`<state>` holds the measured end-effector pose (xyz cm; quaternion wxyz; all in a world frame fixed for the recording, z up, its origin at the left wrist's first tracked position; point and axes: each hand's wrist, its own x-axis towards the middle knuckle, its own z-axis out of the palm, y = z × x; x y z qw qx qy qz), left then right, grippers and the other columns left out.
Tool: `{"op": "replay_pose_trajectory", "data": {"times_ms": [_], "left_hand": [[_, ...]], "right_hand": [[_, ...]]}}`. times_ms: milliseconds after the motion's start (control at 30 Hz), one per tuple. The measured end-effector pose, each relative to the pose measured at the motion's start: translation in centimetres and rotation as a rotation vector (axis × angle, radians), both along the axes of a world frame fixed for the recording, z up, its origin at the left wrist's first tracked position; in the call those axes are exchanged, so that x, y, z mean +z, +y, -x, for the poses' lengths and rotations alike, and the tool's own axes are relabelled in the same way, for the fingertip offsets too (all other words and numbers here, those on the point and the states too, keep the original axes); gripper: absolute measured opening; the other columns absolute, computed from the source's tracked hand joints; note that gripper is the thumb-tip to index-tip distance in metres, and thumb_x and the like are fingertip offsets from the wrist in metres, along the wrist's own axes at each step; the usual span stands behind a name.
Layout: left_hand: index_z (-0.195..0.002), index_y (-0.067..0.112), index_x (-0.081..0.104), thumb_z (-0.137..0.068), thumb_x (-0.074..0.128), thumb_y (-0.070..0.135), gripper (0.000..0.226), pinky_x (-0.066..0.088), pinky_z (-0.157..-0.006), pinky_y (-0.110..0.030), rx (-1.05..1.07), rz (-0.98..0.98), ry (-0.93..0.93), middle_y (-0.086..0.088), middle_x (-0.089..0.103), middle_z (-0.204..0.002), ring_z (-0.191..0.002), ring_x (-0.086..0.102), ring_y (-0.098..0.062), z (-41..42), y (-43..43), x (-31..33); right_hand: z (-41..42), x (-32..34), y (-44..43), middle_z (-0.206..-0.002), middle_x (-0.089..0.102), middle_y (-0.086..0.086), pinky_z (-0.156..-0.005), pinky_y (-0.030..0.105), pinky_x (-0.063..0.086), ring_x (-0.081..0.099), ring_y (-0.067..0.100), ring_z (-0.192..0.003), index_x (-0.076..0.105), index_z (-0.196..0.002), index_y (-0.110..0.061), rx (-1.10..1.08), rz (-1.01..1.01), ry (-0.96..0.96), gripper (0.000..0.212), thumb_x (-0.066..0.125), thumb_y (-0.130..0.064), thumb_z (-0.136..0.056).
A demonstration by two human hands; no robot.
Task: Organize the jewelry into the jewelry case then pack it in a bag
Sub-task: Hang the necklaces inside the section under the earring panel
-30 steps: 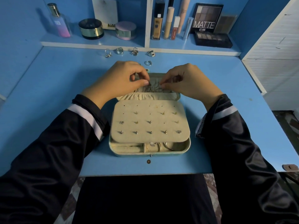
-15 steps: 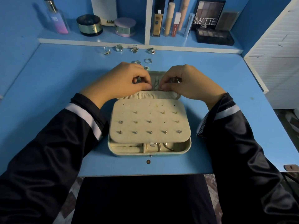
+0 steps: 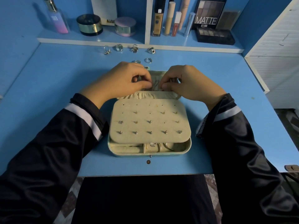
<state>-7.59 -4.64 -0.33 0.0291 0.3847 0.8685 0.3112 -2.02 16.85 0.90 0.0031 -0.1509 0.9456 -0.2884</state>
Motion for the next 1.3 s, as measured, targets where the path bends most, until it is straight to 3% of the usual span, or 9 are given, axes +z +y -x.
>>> {"op": "replay_pose_trajectory", "data": {"times_ms": [133,367,467,667,1000,1167,1300], "left_hand": [[-0.091,0.024,0.074,-0.088,0.072,0.026,0.004,0.040,-0.067,-0.020,0.019,0.025,0.004,0.009,0.061,-0.083,-0.069,0.049,-0.008,0.2,-0.6,0.1],[-0.090,0.021,0.073,-0.089,0.070,0.024,0.005,0.049,-0.076,-0.039,-0.013,0.086,-0.041,0.005,0.064,-0.086,-0.077,0.056,-0.019,-0.2,-0.4,0.2],[-0.088,0.025,0.072,-0.090,0.069,0.025,0.004,0.050,-0.078,-0.043,-0.009,0.089,-0.084,0.009,0.063,-0.085,-0.078,0.056,-0.019,-0.2,-0.4,0.3],[-0.093,0.025,0.073,-0.091,0.068,0.025,0.006,0.049,-0.075,-0.039,0.009,0.000,-0.033,0.011,0.064,-0.087,-0.077,0.056,-0.019,-0.4,-0.3,0.3],[-0.089,0.026,0.071,-0.091,0.067,0.026,0.005,0.049,-0.078,-0.043,-0.044,0.041,-0.066,0.007,0.064,-0.087,-0.079,0.057,-0.019,-0.6,0.2,0.1],[-0.092,0.021,0.073,-0.092,0.067,0.024,0.006,0.048,-0.076,-0.038,0.003,0.036,-0.051,0.013,0.061,-0.083,-0.077,0.057,-0.018,-0.4,-0.2,0.2],[-0.087,0.027,0.071,-0.090,0.069,0.027,0.004,0.048,-0.075,-0.038,0.003,0.060,-0.078,0.008,0.063,-0.084,-0.075,0.055,-0.017,-0.3,-0.6,0.2]], "right_hand": [[0.0,-0.1,0.0,-0.088,0.062,-0.001,-0.065,0.008,0.035,0.047,0.002,-0.070,0.074,-0.090,-0.013,-0.004,-0.005,0.014,0.012,0.066,-0.005,-0.087],[-0.1,-0.3,-0.7,-0.084,0.057,-0.009,-0.065,0.006,0.035,0.049,-0.008,-0.068,0.076,-0.093,-0.015,0.061,0.000,0.005,0.017,0.065,-0.004,-0.087],[-0.2,-0.2,-0.5,-0.085,0.059,-0.010,-0.066,0.006,0.035,0.050,-0.004,-0.071,0.076,-0.092,-0.017,0.072,0.002,-0.002,0.017,0.066,-0.004,-0.087],[0.0,0.0,0.1,-0.085,0.060,-0.004,-0.066,0.006,0.035,0.049,0.000,-0.071,0.075,-0.090,-0.012,-0.001,-0.026,0.040,0.015,0.064,-0.003,-0.088],[0.0,-0.2,0.1,-0.079,0.055,-0.018,-0.066,0.007,0.034,0.050,-0.003,-0.069,0.076,-0.090,-0.015,0.043,-0.010,0.021,0.014,0.066,-0.005,-0.087],[0.1,-0.3,-0.4,-0.086,0.060,-0.005,-0.066,0.007,0.035,0.049,-0.003,-0.068,0.076,-0.094,-0.013,0.035,0.012,0.063,0.016,0.064,-0.004,-0.088],[0.1,-0.7,-0.9,-0.081,0.053,-0.013,-0.068,0.004,0.033,0.049,-0.011,-0.072,0.075,-0.094,-0.013,0.074,0.012,0.064,0.016,0.065,-0.003,-0.086]]}}
